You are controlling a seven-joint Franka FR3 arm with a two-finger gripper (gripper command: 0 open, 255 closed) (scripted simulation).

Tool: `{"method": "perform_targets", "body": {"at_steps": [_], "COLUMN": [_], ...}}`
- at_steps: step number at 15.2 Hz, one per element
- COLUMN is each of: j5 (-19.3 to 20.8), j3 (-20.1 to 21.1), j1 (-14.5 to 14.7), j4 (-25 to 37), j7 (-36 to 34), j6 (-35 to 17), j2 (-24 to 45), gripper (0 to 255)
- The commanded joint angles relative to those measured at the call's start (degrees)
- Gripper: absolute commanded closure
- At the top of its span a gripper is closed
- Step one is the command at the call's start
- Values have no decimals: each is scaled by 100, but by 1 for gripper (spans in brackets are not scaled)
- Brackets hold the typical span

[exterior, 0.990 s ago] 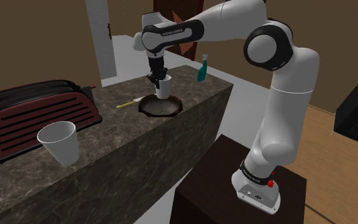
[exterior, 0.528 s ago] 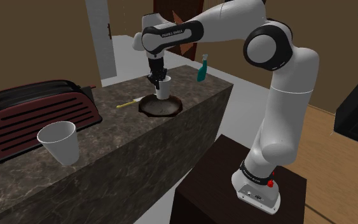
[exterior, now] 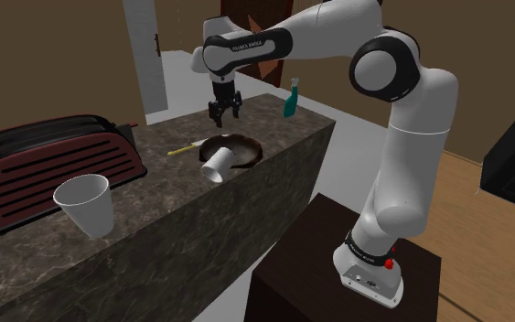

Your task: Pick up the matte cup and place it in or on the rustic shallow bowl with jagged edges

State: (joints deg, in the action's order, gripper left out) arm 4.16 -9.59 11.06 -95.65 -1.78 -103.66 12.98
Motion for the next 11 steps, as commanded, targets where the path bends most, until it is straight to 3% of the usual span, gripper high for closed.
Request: {"method": "perform_targets", "body": {"at_steps": [1, 3, 11], "j5": [0, -8, -8], "j3": [1, 9, 8], "j1": [6, 16, 16], "j4": [249, 625, 625], "j7": [14, 23, 23], "j6": [284, 636, 636], "j2": [-34, -9, -9], "gripper": [0, 0, 0]}}
